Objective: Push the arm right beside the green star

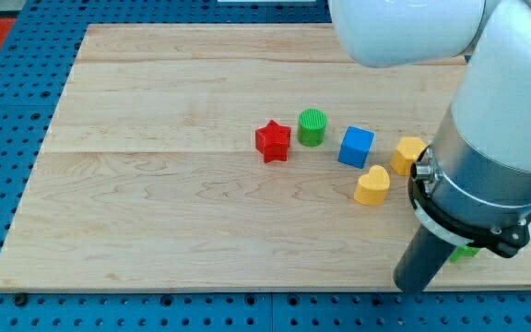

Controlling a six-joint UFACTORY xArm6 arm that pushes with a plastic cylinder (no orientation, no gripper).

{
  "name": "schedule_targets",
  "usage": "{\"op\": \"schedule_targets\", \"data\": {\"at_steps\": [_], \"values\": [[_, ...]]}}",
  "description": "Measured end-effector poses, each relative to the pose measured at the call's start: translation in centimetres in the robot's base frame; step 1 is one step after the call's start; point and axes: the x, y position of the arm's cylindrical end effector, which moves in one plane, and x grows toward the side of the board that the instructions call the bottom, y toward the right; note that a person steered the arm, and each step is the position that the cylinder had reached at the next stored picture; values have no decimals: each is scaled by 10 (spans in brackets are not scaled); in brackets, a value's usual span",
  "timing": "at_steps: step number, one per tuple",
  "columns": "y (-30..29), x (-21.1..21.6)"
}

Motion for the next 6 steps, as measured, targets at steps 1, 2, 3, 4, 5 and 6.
{"op": "schedule_targets", "data": {"at_steps": [1,2,3,4,5,6], "values": [[90,-2],[192,-7],[138,-63],[69,-113],[35,-127],[52,-134]]}}
